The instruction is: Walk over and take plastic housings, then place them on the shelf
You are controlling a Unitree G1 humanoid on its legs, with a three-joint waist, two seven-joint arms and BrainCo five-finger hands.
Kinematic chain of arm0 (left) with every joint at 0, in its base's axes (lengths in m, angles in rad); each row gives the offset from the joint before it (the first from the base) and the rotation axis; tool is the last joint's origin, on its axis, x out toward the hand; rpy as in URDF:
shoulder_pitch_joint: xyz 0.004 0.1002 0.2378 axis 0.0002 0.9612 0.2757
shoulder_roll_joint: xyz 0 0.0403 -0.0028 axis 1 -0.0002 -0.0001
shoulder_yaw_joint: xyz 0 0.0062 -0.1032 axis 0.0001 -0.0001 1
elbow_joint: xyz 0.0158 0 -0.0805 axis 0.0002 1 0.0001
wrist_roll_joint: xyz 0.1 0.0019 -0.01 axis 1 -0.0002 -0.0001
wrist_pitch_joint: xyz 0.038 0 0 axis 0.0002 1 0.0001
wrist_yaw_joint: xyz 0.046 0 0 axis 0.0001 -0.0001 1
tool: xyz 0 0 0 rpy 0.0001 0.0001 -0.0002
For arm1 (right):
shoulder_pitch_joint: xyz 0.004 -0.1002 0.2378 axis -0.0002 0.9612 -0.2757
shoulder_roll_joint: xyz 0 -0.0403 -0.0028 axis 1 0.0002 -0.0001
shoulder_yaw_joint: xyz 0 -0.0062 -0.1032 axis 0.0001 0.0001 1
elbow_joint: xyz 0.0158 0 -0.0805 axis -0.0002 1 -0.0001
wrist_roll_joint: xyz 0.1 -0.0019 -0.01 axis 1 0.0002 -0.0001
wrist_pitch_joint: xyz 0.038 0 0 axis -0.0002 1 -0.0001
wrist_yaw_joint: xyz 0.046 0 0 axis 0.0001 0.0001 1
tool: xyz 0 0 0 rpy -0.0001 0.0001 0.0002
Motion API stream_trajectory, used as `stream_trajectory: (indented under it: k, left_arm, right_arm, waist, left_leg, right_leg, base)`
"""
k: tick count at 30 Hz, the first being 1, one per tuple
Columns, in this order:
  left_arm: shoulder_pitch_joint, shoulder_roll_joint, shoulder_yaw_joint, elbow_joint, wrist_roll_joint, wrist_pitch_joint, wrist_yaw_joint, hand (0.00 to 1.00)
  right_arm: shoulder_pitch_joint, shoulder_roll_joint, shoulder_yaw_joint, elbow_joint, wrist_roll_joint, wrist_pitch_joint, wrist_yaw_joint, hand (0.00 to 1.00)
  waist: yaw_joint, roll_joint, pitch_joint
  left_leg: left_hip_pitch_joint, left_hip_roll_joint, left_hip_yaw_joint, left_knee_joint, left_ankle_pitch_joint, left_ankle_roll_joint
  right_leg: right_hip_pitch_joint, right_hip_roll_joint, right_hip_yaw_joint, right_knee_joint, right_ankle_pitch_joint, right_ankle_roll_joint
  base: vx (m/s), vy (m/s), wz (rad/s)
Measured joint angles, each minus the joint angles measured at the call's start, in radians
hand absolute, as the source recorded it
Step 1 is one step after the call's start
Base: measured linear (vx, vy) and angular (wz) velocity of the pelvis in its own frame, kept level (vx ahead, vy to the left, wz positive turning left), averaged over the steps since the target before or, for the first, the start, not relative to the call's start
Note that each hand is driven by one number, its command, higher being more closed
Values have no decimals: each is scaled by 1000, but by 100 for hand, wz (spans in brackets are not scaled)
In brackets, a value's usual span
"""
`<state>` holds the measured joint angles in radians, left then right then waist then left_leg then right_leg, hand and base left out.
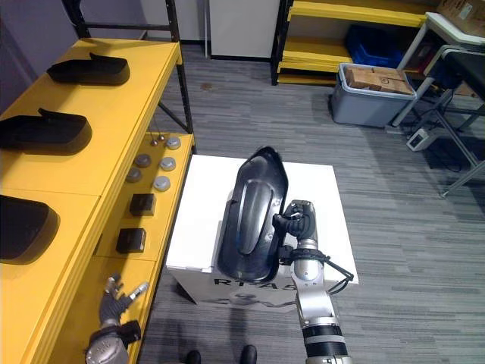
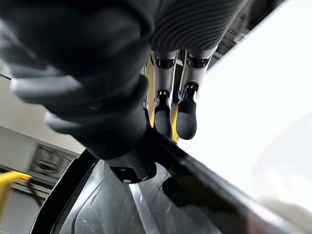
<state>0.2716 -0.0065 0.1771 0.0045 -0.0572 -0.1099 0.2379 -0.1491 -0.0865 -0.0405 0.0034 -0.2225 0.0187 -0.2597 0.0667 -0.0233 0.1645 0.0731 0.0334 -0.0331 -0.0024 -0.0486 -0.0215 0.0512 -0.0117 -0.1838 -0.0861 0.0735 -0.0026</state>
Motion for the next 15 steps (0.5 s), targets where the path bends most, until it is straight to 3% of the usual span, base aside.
stream_trajectory:
  k: [3, 8, 15]
  left_arm:
    - [-5, -12, -13, -142, 0, -11, 4, 0]
    - [-38, -12, -149, -305, 0, -38, 3, 0]
    - [-135, 25, -388, -316, -40, -50, -30, 0]
  right_arm:
    - [10, 27, 5, -49, -20, -2, -9, 100]
    - [10, 28, 29, -102, -53, -8, -29, 100]
    - [-33, 26, 143, -146, -115, -20, -39, 100]
  waist:
    - [0, 1, -9]
    - [1, 10, -34]
    - [-3, 23, -69]
  left_leg:
    - [0, -1, -1, 1, 0, 0]
    - [1, -5, -16, 5, 1, 1]
    - [1, -1, -12, 10, 1, 1]
  right_leg:
    - [1, -1, -4, 0, 0, 0]
    - [10, -5, -17, 0, 0, 0]
    - [11, 0, -14, -2, 3, -3]
  base:
    - [7, 3, 1]
    - [7, 14, 9]
    - [-12, 1, -2]
